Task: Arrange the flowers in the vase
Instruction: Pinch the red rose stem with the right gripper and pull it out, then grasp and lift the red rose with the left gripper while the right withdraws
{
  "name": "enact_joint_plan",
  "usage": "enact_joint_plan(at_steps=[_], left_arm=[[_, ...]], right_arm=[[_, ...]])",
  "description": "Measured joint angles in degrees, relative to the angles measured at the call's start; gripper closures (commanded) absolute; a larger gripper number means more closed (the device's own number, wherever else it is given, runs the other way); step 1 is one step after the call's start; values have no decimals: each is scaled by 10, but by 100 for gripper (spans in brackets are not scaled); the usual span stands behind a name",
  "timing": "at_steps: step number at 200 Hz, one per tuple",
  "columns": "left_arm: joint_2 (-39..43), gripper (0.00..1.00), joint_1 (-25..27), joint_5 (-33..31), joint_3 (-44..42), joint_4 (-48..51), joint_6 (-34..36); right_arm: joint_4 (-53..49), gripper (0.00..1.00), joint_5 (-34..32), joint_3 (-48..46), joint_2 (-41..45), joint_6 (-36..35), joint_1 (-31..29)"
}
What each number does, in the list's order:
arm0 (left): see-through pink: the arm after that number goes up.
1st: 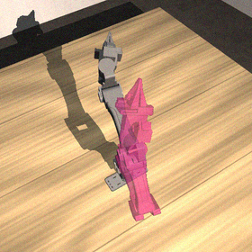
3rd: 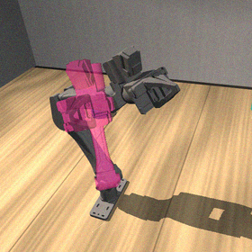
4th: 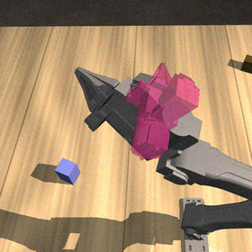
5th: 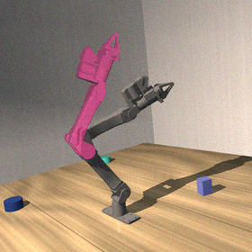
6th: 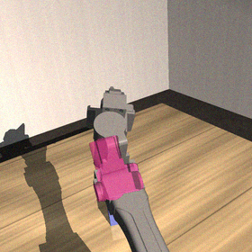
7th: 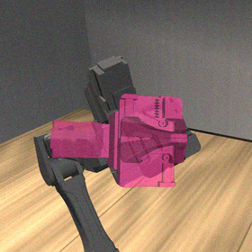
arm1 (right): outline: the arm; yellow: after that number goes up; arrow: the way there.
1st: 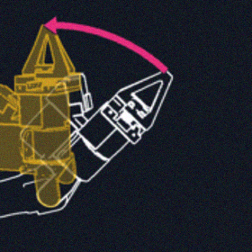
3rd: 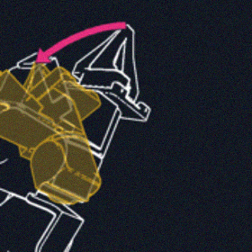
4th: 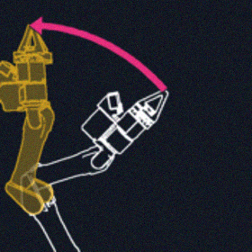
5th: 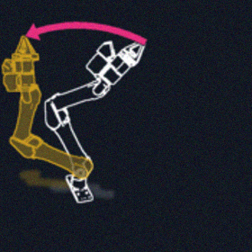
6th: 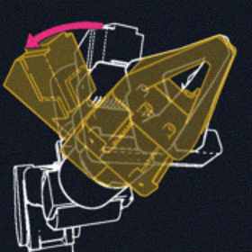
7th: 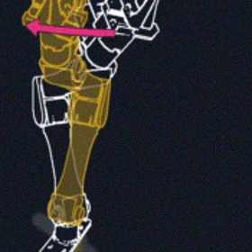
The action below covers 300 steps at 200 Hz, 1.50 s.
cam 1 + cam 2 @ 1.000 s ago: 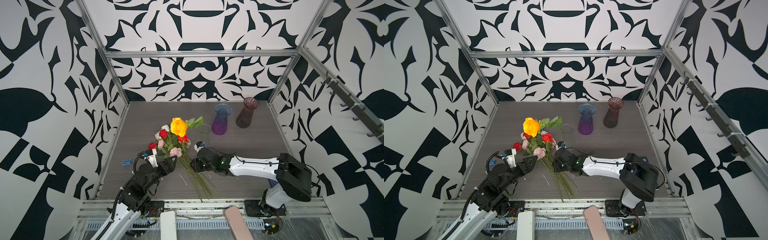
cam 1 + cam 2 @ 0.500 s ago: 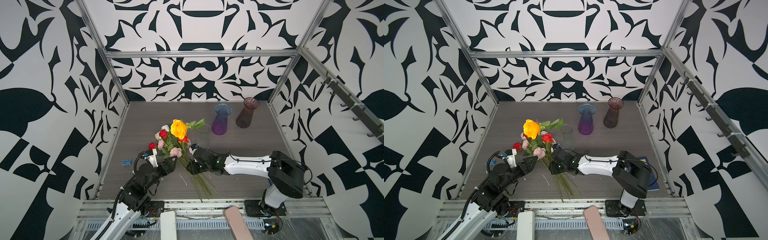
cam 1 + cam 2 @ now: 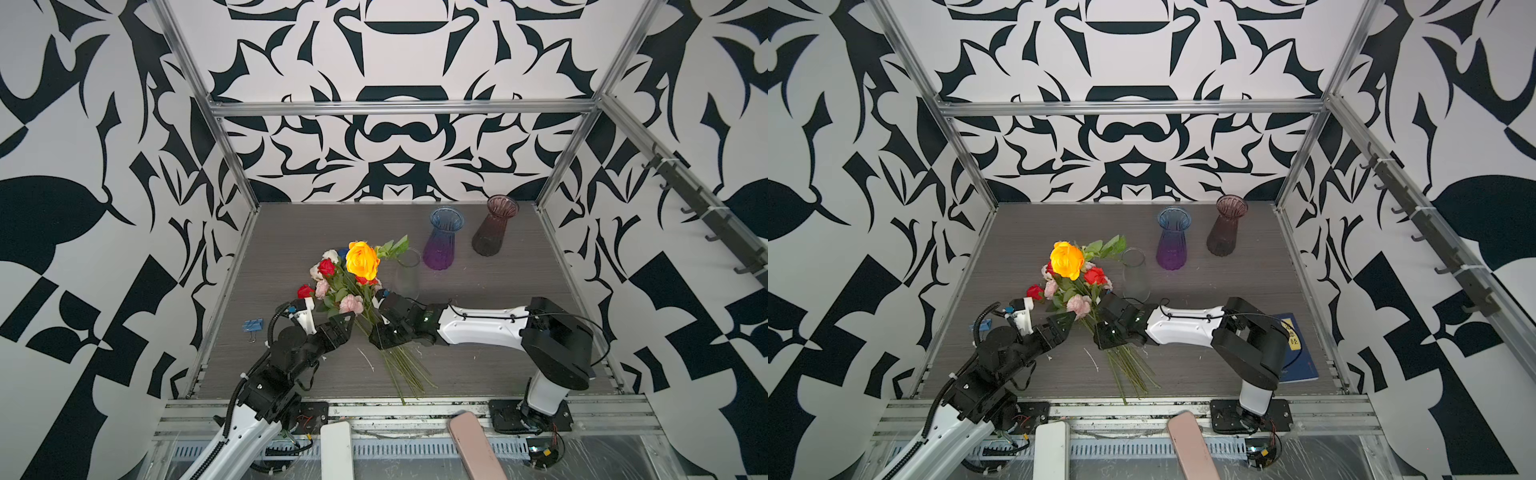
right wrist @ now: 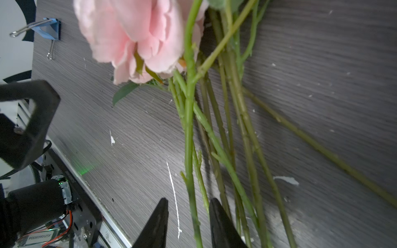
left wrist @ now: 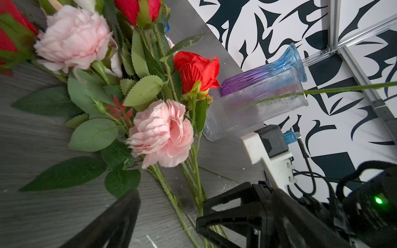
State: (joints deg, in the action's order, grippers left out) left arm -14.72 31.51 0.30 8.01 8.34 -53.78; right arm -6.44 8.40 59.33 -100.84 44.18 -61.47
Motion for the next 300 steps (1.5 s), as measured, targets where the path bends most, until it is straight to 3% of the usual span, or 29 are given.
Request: enact_joint_plan(at_steps=[33,100,133,176,198,220,260,300], left_arm=[[-2,0,0,2,0,-3,0],[-6,2,0,22,0,-13,0],[23,1,0,76,16,11,-1],[114,0,0,157,64,57,-24],[130,14,0,184,64,52,-48],[94,35,0,210,59,13,-69],[4,46,0,239,59,-59,-87],[-44,69,0,261,63,-118,-88]], right_arm=[[-3,70,11,11,-14,-6,0],[-41,100,23,24,-17,-27,0],[-97,100,1,58,-3,-51,-14],[-149,100,-24,87,81,-59,-35],[-155,100,-30,94,123,-59,-38],[-157,100,-31,97,150,-59,-44],[-161,100,-33,106,167,-59,-76],[-167,100,-40,109,172,-56,-103]])
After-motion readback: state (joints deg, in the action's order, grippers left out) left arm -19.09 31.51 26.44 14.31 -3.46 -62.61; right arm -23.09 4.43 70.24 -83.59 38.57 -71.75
